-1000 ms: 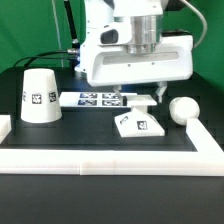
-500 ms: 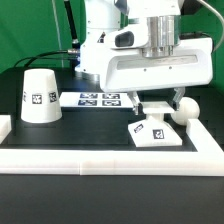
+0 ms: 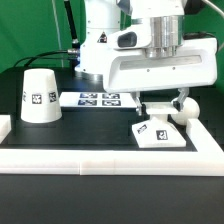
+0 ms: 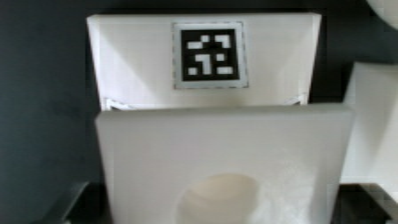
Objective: Assemble lamp
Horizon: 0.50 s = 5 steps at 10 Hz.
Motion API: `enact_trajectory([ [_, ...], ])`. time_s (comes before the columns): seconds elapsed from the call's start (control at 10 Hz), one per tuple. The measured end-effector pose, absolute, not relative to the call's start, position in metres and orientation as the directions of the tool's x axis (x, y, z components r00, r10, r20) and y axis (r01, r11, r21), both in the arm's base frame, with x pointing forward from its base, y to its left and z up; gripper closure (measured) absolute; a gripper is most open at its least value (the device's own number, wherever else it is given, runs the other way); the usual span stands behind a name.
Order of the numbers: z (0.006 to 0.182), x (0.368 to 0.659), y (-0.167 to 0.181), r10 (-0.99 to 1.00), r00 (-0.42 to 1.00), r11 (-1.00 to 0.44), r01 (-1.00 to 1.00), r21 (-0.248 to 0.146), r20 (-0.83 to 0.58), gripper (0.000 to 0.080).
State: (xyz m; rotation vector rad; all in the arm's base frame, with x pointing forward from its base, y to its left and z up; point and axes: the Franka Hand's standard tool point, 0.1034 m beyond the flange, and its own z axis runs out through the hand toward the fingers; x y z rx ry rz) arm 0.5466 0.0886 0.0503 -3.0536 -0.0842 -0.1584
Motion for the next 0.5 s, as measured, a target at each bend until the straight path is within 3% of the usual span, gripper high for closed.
enact_trajectory([
  [0.5,0.051,0.589,0.101,0.025,0.988,-0.995,0.041,-0.096,0.155,0.0265],
])
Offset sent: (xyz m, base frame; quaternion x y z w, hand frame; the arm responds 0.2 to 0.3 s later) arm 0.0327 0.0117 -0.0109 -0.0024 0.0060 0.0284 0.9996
